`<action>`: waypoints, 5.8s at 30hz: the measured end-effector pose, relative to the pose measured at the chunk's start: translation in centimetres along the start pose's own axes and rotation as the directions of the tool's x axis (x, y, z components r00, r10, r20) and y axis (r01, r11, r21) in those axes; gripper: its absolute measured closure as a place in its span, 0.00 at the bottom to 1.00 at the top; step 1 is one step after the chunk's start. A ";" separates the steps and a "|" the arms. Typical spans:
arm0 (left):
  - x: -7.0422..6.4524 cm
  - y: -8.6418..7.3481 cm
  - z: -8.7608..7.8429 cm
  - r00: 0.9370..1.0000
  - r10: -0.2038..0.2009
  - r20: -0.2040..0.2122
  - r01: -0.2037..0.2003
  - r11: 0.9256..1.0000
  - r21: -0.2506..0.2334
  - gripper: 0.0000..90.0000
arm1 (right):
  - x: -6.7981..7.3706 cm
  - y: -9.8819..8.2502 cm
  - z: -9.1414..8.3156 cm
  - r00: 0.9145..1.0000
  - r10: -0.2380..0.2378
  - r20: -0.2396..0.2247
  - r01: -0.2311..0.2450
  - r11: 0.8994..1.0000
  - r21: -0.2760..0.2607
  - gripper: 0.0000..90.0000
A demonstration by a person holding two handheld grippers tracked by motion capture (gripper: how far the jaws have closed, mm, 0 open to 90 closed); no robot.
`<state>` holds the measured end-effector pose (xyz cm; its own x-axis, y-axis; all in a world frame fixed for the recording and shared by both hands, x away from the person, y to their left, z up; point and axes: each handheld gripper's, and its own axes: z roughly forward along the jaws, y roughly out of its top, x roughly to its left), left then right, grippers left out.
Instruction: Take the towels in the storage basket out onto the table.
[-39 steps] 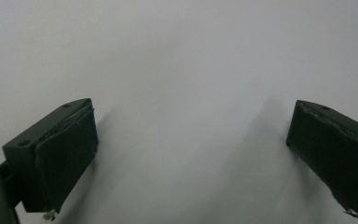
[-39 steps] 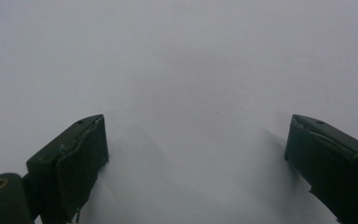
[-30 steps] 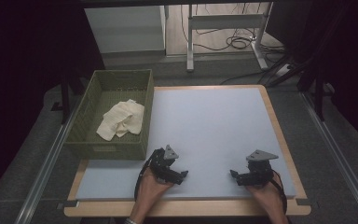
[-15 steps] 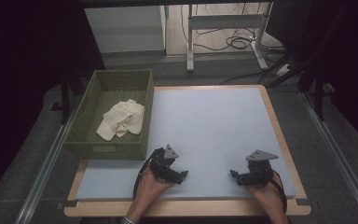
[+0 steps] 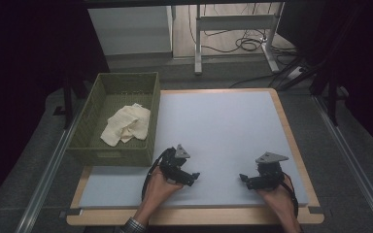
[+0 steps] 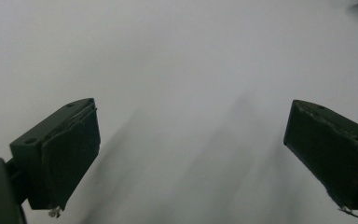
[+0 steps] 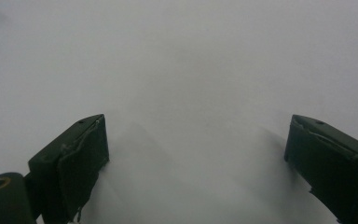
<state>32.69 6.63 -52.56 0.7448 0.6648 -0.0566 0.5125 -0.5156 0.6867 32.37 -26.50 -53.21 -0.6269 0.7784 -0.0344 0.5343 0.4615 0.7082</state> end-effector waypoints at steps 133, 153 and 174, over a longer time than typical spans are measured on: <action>26.9 2.9 -14.4 0.872 -0.420 -0.251 0.464 0.872 0.153 0.89 | -0.1 0.0 0.2 1.000 -0.007 0.005 0.007 1.000 -0.009 0.07; 23.9 5.6 -21.9 0.890 -0.381 -0.250 0.408 0.911 0.065 0.89 | -0.1 0.0 0.2 1.000 -0.009 0.006 0.009 1.000 -0.009 0.07; 19.8 10.5 -27.6 0.925 -0.308 -0.221 0.319 0.948 0.012 0.89 | -0.1 0.0 0.1 1.000 -0.005 0.005 0.005 1.000 -0.008 0.07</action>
<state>41.00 29.26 -26.47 0.4366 0.8937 -0.1039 0.7281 -0.2831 0.6243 32.47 -26.49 -53.31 -0.6268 0.7781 -0.0417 0.5265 0.4624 0.7134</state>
